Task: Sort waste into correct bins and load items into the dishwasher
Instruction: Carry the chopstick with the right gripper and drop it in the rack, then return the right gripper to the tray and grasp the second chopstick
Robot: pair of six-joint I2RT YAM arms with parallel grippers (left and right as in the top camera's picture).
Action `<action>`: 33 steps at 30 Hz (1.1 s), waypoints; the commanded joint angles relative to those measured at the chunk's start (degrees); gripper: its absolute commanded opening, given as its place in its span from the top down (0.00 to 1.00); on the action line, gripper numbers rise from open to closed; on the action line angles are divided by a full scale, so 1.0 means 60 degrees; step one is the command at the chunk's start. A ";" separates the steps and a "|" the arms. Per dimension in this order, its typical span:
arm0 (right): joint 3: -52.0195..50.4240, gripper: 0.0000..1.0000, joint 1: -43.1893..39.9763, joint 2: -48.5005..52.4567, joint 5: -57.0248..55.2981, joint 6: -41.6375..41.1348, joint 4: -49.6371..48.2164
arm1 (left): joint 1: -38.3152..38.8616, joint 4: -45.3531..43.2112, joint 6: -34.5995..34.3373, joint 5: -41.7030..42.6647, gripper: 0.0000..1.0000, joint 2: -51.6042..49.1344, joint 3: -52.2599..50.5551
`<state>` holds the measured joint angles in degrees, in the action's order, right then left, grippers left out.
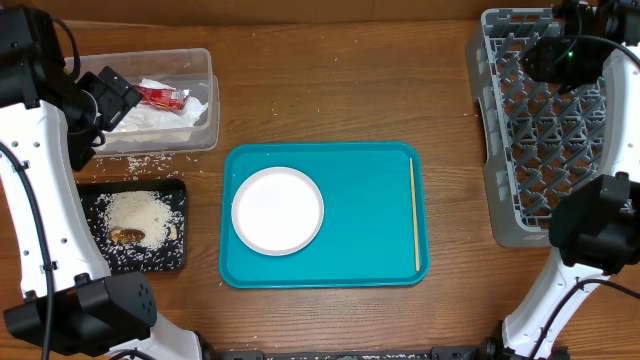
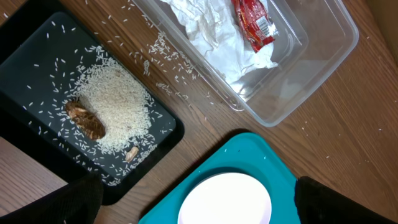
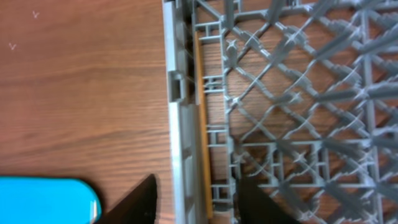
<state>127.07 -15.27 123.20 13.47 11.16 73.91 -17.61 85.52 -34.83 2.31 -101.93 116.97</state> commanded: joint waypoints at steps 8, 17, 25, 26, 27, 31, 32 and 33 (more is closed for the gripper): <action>0.0612 0.42 0.0237 -0.0823 0.3122 -0.0718 0.3067 | 0.0066 -0.0015 -0.0087 0.0007 0.00 -0.0135 0.0015; -0.0390 0.44 0.2390 -0.0863 0.0331 -0.2601 0.3861 | 0.0066 -0.0015 -0.0087 0.0007 0.00 -0.0135 0.0015; -0.2473 0.46 0.4258 -0.1413 -0.1362 -0.3169 0.3861 | 0.0066 -0.0015 -0.0087 0.0011 0.00 -0.0135 0.0015; -0.2936 0.44 0.4411 -0.1548 -0.1570 -0.3330 0.3861 | 0.0066 -0.0015 -0.0087 0.0011 0.00 -0.0135 0.0015; -0.3333 0.43 0.4521 -0.1650 -0.1672 -0.3508 0.3861 | 0.0066 -0.0015 -0.0087 0.0011 0.00 -0.0135 0.0015; -0.4721 0.44 0.4878 -0.1840 -0.0998 -0.3646 0.3690 | 0.0066 -0.0015 -0.0087 0.0011 0.00 -0.0135 0.0015; -0.4972 0.44 0.4994 -0.1843 -0.0954 -0.3646 0.3464 | 0.0066 -0.0015 -0.0087 0.0011 0.00 -0.0135 0.0015; -0.5180 0.44 0.5118 -0.1843 -0.0976 -0.3643 0.3187 | 0.0066 -0.0015 -0.0087 0.0007 0.00 -0.0135 0.0015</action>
<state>99.29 13.87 114.52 7.46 -9.28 95.50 -17.61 85.52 -34.83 2.33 -101.93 116.97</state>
